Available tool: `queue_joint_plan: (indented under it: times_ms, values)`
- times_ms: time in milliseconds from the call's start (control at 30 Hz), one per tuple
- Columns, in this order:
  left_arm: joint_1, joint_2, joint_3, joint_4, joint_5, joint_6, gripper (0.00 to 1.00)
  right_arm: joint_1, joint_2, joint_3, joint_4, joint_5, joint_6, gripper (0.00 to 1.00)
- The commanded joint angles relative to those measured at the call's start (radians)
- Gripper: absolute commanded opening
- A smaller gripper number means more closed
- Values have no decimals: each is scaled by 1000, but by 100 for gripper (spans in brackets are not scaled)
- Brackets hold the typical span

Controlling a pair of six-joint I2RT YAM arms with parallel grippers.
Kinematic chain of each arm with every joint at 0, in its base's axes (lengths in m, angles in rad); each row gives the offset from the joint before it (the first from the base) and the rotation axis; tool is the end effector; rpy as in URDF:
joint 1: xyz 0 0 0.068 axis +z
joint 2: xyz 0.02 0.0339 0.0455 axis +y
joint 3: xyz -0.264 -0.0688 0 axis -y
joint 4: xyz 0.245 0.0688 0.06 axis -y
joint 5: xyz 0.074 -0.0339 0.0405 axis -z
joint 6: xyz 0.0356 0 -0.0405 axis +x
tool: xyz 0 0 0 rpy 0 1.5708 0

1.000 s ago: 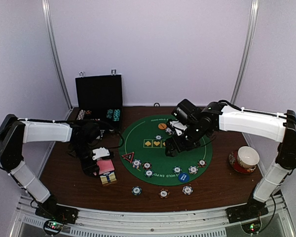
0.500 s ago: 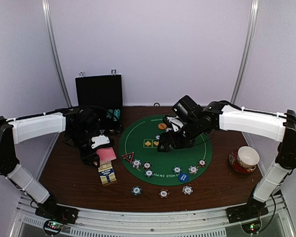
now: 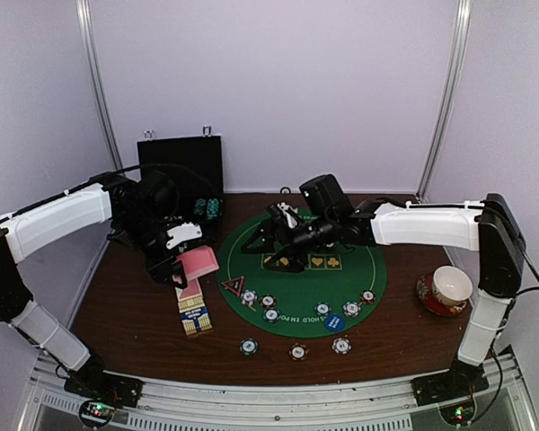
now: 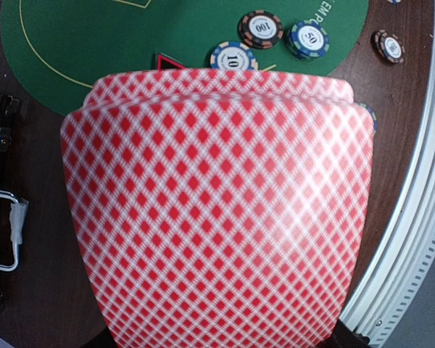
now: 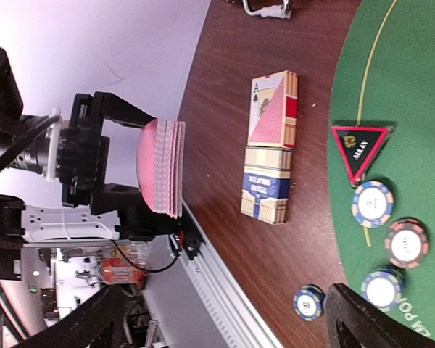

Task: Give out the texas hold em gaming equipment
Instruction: Pick up the face-down deck piles from the poker case, then pass from the left arm to the right

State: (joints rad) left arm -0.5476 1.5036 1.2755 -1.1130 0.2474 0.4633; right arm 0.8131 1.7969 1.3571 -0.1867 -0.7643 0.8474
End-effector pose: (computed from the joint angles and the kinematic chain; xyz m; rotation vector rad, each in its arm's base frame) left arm 0.2338 -0.1528 0.2743 1.4405 2.5172 -0.3743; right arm 0.2619 0.3127 0.2623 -0.4763 2.5412 1.6414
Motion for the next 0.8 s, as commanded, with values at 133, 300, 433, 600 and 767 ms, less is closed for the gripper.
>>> queue_joint_plan:
  times_ms: [133,300,433,600,767]
  values:
    - [-29,-21,83,-38,66,32,0,22,105,58,322,-176,225,99]
    - [-32,-13,86,-38,65,44,0,37,158,77,416,-198,296,96]
    - [-32,-9,95,-39,70,52,0,49,201,114,440,-214,319,93]
    - [-31,9,112,-38,73,59,0,58,251,153,477,-239,357,87]
    - [-32,19,122,-38,81,61,0,62,280,161,556,-247,411,82]
